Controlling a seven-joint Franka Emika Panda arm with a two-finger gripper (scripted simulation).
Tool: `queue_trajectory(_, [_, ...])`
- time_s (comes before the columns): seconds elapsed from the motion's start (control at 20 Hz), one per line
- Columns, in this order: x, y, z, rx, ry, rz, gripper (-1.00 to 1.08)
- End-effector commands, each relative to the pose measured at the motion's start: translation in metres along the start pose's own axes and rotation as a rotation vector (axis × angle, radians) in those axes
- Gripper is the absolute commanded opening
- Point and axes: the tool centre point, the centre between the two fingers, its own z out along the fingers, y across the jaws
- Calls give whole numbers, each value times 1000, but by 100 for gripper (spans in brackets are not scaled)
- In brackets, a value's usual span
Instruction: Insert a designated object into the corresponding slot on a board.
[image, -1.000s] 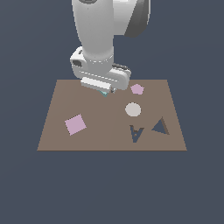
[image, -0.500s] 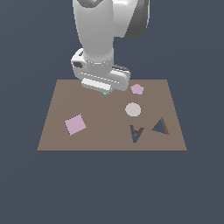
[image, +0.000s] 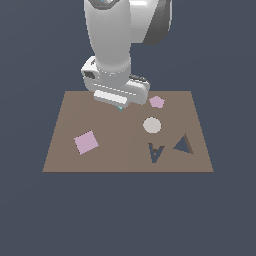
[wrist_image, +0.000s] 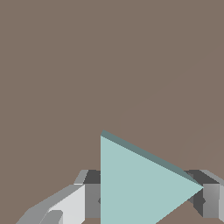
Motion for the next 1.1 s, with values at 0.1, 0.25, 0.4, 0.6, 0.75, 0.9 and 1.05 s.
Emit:
queue_trajectory(0.1, [7, -11, -1, 0, 1, -25, -100])
queue_trajectory(0.25, [15, -24, -1, 0, 1, -52, -100])
queue_trajectory(0.4, [24, -40, -2, 0, 2, -88, -100])
queue_trajectory(0.6, [39, -69, -4, 0, 2, -147, -100])
queue_trajectory(0.75, [50, -95, -5, 0, 2, -201, -100])
queue_trajectory(0.9, [62, -124, -6, 0, 2, -261, -100])
queue_trajectory(1.05, [71, -153, -7, 0, 2, -318, -100])
